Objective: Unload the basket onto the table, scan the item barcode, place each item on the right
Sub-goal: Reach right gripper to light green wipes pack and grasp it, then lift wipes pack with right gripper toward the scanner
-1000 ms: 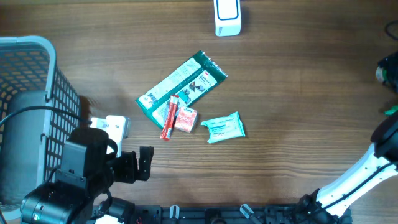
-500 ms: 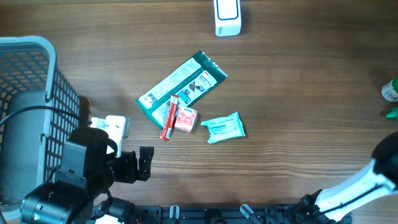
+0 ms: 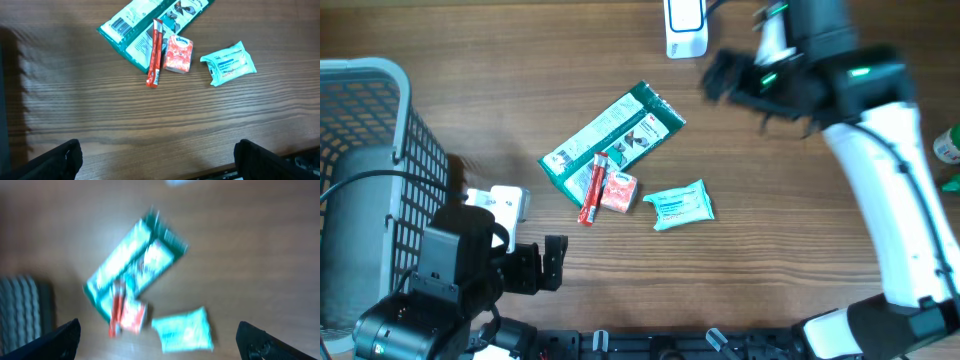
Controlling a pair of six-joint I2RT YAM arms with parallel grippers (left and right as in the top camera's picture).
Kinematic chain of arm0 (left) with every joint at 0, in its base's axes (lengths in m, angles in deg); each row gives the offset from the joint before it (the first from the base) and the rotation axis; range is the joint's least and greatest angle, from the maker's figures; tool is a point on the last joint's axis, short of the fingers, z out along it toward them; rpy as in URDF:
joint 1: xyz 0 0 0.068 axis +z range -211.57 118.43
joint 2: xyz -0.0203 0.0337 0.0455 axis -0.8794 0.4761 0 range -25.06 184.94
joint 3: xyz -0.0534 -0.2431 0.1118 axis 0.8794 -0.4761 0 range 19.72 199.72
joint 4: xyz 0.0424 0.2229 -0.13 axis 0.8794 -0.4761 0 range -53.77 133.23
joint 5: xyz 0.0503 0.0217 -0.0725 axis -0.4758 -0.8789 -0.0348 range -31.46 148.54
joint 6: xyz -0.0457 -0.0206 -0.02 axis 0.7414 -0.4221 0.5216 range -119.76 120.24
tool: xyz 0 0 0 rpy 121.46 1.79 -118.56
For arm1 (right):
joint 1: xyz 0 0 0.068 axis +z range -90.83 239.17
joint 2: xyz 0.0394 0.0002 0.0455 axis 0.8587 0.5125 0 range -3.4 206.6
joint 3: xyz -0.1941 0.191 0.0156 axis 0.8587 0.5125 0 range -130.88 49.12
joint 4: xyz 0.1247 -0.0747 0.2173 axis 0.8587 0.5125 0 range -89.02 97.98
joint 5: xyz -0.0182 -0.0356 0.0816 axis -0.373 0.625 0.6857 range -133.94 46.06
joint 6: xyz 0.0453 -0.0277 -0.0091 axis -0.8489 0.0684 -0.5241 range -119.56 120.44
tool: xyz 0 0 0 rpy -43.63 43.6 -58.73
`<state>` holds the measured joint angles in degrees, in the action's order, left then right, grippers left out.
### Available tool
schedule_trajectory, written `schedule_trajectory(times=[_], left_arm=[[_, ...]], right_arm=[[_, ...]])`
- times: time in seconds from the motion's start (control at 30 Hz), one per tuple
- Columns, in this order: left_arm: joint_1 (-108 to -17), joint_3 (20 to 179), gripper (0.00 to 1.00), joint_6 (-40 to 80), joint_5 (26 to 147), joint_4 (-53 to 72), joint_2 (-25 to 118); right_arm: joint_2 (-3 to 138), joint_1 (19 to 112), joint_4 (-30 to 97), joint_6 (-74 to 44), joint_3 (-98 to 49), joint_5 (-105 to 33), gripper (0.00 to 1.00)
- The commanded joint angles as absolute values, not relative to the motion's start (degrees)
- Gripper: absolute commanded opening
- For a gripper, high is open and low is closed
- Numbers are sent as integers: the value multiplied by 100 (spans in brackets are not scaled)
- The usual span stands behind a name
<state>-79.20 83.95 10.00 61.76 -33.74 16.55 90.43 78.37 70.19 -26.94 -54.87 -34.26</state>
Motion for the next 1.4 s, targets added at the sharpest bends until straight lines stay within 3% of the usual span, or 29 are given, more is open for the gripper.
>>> schedule_trajectory(times=[0.0,0.13,0.43,0.63,0.7,0.8,0.87,0.9,0.93,1.13,1.23,1.27,1.37], left_arm=[[-7937,8434,100,972,6167,-3365,1624],[-7935,8434,100,972,6167,-3365,1624],[-7937,8434,100,972,6165,-3365,1624],[-7937,8434,100,974,6165,-3365,1624],[-7937,8434,100,974,6165,-3365,1624],[-7937,8434,100,974,6167,-3365,1624],[-7937,8434,100,974,6167,-3365,1624],[-7937,8434,100,972,6165,-3365,1624],[-7937,8434,100,974,6165,-3365,1624],[-7937,8434,100,974,6167,-3365,1624],[-7937,8434,100,974,6167,-3365,1624],[-7937,8434,100,974,6165,-3365,1624],[-7937,8434,100,974,6167,-3365,1624]], right_arm=[[9032,8733,6377,-2864,-4035,-3485,100],[9281,9730,5181,-3255,-2311,-4196,99],[10771,10982,5201,-3297,-2236,-6235,87],[11274,11044,5179,-3417,-2236,-7070,80],[11276,11044,5181,-3417,-2236,-7092,56],[11276,11044,5183,-3421,-2236,-7063,28],[11276,11044,5144,-3402,-2236,-6576,20],[11276,11041,5142,-3369,-2236,-6368,8],[11274,11035,5175,-3209,-2254,-6263,5],[10337,10021,5535,-1496,-3244,-2786,4],[9495,8742,5485,-204,-3253,130,4],[9499,7962,5444,445,-3126,2033,4],[9716,7428,4910,804,-2451,3109,4]])
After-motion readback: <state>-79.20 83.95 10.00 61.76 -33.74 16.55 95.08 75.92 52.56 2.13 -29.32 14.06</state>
